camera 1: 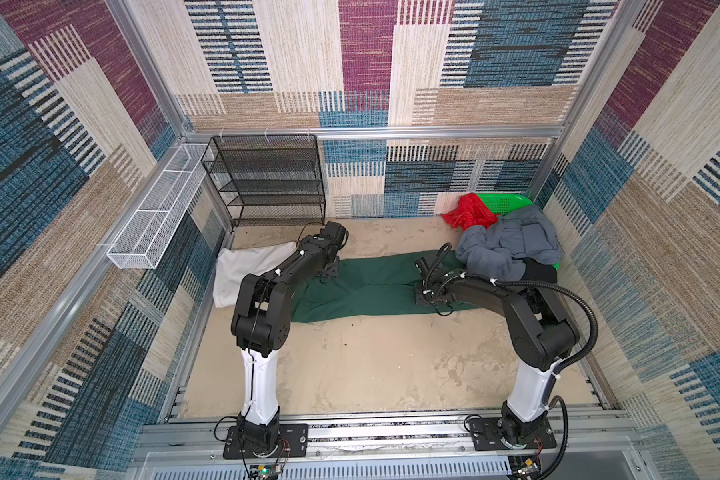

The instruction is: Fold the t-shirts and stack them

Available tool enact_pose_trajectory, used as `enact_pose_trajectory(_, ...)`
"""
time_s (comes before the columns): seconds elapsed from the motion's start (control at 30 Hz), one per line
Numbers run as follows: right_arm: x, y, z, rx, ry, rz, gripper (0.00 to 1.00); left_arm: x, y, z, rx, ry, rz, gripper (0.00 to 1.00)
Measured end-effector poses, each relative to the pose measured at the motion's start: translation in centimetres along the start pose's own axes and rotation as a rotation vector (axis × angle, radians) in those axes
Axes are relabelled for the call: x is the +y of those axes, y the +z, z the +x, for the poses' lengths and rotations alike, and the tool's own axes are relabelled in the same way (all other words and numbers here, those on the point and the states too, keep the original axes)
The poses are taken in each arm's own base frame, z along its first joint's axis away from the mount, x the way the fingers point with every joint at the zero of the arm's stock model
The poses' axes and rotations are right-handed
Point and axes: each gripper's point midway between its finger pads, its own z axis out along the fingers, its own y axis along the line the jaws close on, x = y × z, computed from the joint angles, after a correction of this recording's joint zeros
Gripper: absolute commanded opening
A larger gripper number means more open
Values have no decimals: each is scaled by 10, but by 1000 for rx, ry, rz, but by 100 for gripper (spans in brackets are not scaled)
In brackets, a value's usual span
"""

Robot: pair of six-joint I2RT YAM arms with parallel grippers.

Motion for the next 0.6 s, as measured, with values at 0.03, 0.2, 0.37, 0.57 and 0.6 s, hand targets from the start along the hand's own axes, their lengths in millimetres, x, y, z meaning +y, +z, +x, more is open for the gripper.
enact_pose_trajectory(0.03, 0, 0, 0, -1, 0, 0, 21, 1, 1, -3, -1, 4, -11, 65)
enact_pose_trajectory(0.2, 0, -1, 0, -4, 1, -2, 22, 11, 1, -8, -7, 20, -60, 75)
enact_pose_trajectory(0.37, 0, -1, 1, -3, 1, -3, 21, 28, -6, -14, -25, 10, -88, 85)
enact_pose_trajectory(0.57, 0, -1, 1, -3, 1, -6, 22, 65, -24, -23, -52, -64, -97, 96)
enact_pose_trajectory(0.6, 0, -1, 1, -2, 1, -7, 22, 68, -31, -23, -65, -71, -94, 97)
